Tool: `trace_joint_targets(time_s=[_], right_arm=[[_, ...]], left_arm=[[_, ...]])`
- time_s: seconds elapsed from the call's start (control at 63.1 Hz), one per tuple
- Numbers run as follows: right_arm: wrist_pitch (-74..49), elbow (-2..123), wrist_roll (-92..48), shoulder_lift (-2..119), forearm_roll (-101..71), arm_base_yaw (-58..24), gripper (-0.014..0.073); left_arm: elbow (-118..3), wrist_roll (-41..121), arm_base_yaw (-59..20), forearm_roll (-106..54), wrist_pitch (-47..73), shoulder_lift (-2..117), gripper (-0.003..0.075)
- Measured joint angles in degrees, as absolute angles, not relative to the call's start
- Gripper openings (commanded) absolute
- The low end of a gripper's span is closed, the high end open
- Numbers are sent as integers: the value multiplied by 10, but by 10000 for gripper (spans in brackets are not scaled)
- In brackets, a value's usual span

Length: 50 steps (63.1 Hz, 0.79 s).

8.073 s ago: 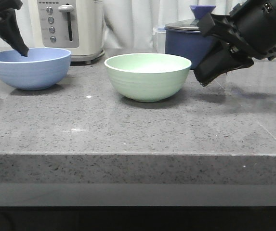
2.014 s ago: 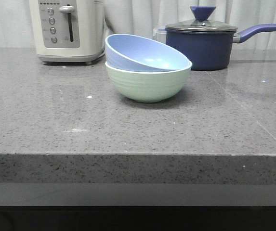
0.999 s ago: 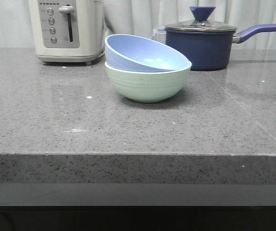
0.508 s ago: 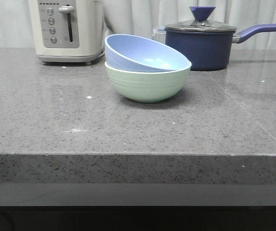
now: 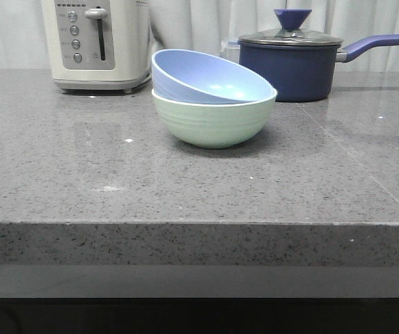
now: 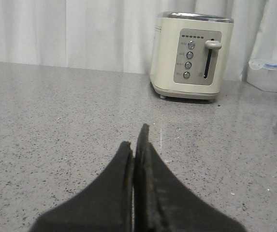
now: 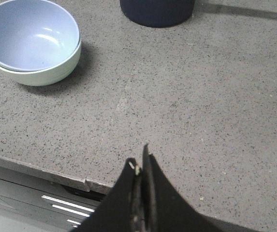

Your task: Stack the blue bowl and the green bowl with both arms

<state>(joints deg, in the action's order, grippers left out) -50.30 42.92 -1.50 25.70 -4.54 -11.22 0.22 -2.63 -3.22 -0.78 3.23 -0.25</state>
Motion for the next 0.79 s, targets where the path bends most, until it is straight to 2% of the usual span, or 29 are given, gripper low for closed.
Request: trace_joint_targets(time_s=[0.539, 0.65, 0.793], right_arm=[[-488, 421, -15, 252, -40, -111, -53], [-414, 376, -15, 226, -28, -91, -53], [-251, 242, -15, 157, -14, -48, -53]], left_arm=[[2, -25, -32, -8, 32, -2, -20], [2, -25, -32, -8, 32, -2, -20], [2, -25, -32, -8, 32, -2, -20]])
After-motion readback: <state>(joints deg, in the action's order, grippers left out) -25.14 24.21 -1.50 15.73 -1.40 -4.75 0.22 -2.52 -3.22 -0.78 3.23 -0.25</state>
